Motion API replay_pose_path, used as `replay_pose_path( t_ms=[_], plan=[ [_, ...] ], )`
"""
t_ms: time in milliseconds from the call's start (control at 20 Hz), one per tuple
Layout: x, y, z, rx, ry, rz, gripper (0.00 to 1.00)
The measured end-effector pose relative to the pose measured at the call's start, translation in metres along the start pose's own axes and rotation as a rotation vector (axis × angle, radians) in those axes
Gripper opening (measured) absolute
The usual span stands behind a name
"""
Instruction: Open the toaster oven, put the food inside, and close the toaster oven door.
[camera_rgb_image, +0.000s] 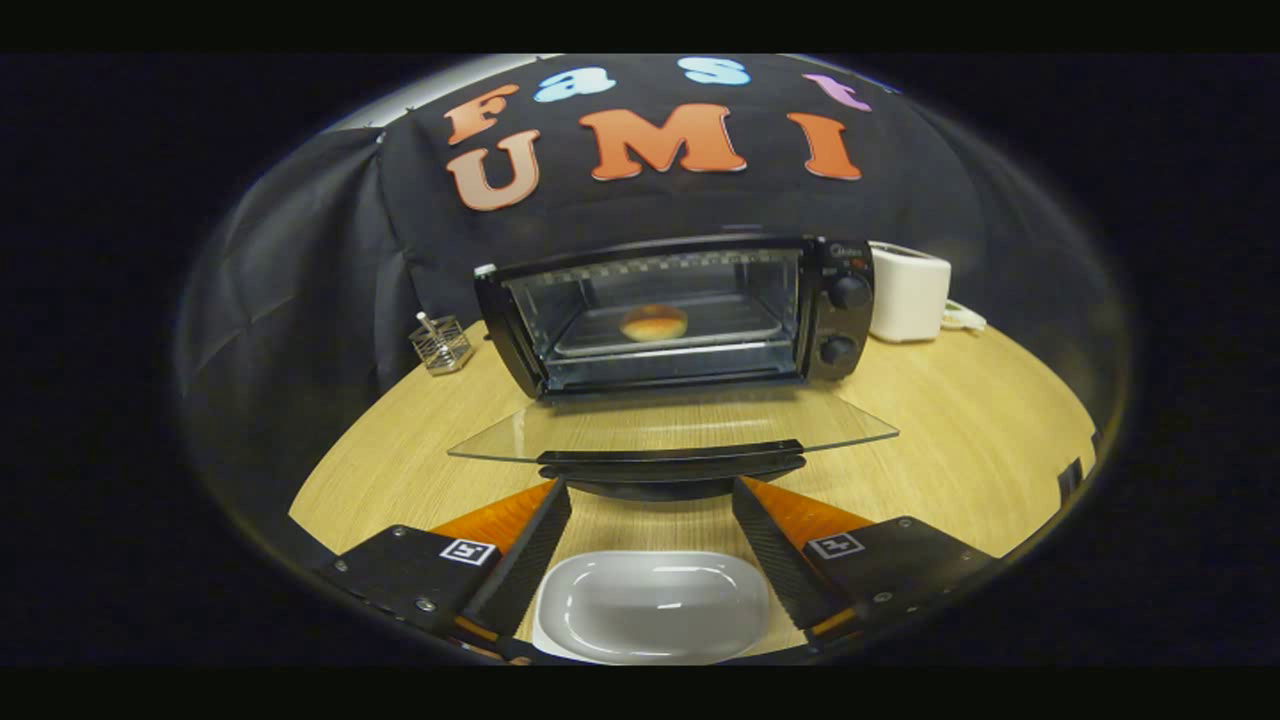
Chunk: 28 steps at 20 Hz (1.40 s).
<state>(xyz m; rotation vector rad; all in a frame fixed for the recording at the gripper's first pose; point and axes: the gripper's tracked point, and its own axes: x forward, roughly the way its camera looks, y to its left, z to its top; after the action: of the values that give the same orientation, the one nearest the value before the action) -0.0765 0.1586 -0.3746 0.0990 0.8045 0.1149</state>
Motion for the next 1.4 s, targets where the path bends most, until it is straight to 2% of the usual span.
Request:
replay_pose_path(
  t_ms=[50,200,450,600,850,1050,1150,1400],
  plan=[
    [0.0,-0.001,0.016,-0.031,-0.061,-0.009,0.97],
    [0.013,0.0,0.033,-0.059,-0.104,-0.008,0.97],
    [0.035,0.009,0.063,0.026,-0.138,0.059,0.98],
    [0.051,-0.007,0.092,0.029,-0.197,0.004,0.97],
    [0.074,-0.018,0.124,0.033,-0.245,-0.031,0.97],
    [0.083,-0.011,0.121,0.044,-0.211,0.001,0.97],
    [0.073,-0.009,0.117,0.016,-0.214,0.004,0.97],
    [0.015,0.009,0.13,-0.014,-0.316,0.084,0.97]
  ],
)
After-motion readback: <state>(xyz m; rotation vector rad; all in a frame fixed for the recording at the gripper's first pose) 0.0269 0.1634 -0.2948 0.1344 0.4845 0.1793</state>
